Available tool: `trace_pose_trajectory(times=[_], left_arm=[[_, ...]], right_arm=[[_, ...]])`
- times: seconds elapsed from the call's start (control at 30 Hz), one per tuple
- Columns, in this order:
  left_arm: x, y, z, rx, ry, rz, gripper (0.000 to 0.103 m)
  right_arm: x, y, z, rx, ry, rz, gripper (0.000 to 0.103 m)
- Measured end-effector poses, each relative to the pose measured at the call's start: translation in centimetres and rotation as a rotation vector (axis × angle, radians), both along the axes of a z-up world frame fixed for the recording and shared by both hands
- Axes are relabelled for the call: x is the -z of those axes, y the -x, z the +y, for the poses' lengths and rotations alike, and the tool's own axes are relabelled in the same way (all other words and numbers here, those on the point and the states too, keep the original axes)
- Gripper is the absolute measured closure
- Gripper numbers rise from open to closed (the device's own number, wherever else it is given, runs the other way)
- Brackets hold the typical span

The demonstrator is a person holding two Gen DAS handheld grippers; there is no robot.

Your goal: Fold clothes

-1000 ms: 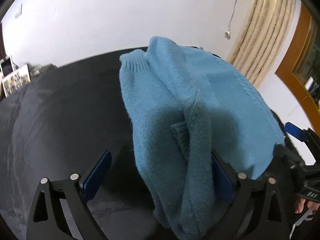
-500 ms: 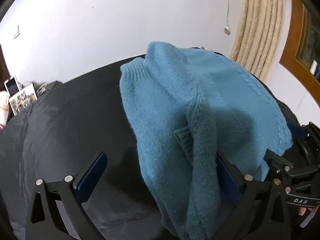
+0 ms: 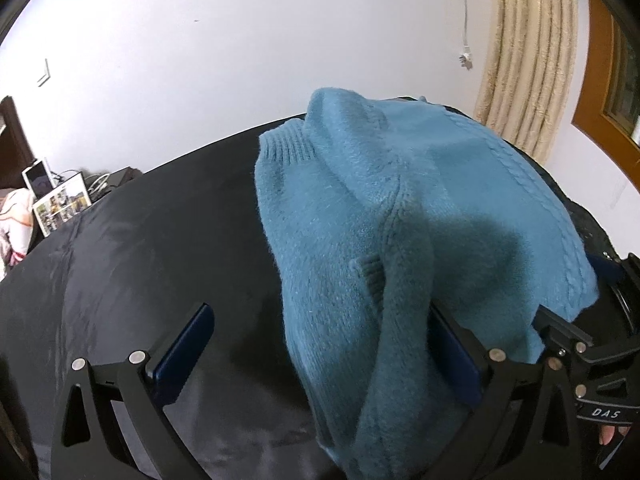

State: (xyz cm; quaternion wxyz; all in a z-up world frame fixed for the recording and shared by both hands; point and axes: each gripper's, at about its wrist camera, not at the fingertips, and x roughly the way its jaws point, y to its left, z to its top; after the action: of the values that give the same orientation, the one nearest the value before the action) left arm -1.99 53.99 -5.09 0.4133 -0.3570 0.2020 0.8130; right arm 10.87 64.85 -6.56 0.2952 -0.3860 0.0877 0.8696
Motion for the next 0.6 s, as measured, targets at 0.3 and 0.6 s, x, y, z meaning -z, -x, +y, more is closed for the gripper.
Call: trace_pose_trajectory(times=[0.3, 0.6], left_arm=[[-1.5, -2.1, -1.3, -0.082, 0.03, 0.015, 0.0], [-3.4, -4.9, -4.7, -0.105, -0.035, 0.025, 0.0]], right_arm=[[-1.5, -1.9, -0.6, 0.029, 0.003, 0.031, 0.008], [-4.6, -3.9, -3.4, 0.065, -0.126, 0.084, 0.008]])
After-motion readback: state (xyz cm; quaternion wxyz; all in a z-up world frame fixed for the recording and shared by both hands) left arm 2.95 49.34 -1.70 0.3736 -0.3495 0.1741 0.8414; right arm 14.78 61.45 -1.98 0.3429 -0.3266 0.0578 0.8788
